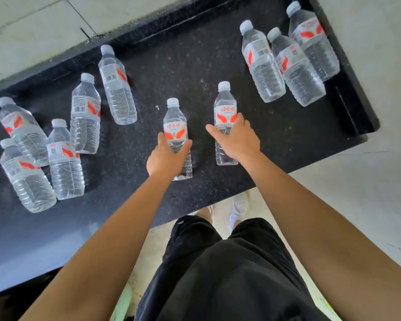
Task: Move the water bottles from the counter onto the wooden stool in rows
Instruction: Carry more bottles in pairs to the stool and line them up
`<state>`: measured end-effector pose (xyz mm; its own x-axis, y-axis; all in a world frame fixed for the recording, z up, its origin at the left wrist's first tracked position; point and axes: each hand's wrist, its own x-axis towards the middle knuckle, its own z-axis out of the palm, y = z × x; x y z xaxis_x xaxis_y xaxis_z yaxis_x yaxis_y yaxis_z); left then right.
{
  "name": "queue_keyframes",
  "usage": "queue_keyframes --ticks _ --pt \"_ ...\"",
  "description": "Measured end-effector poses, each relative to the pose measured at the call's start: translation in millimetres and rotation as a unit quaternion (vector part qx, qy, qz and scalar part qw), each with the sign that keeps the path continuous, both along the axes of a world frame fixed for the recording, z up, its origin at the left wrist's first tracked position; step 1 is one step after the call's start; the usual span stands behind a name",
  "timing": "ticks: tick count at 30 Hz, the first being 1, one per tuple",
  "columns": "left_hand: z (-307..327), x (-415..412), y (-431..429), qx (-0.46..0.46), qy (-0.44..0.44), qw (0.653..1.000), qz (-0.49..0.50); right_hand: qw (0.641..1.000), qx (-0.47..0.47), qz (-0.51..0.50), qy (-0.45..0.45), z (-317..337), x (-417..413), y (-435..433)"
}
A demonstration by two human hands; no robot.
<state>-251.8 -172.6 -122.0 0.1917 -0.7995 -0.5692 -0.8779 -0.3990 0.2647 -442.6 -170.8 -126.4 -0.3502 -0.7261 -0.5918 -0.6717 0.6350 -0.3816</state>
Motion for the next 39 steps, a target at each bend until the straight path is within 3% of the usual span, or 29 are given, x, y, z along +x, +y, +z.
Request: queue_keyframes --ticks 3,7,15,22,26,39 --pt "0.3 -10.6 -14.6 0.004 -0.027 1.000 0.008 0.999 -0.026 -0.008 0.016 -2.7 -0.7 -4.2" --pt "4.2 -3.9 -14.1 -0.014 0.023 0.998 0.065 0.999 -0.040 -0.019 0.024 11.9 -6.2 10.0" --pt "86.7 28.6 -12.8 -0.198 0.088 0.966 0.139 0.979 -0.201 0.018 -0.017 85.3 -9.1 -0.2" --pt "189.5 55.9 9.7 -0.396 0.112 0.886 0.215 0.922 -0.372 0.071 -0.075 177.0 22.6 -30.7" --pt "229.3 67.1 52.6 -0.454 0.101 0.843 0.272 0.889 -0.424 0.132 -0.112 215.3 47.7 -17.3" --pt "264.6 50.9 318.0 -0.551 0.009 0.680 0.483 0.781 -0.404 0.338 -0.336 242.2 141.0 134.9"
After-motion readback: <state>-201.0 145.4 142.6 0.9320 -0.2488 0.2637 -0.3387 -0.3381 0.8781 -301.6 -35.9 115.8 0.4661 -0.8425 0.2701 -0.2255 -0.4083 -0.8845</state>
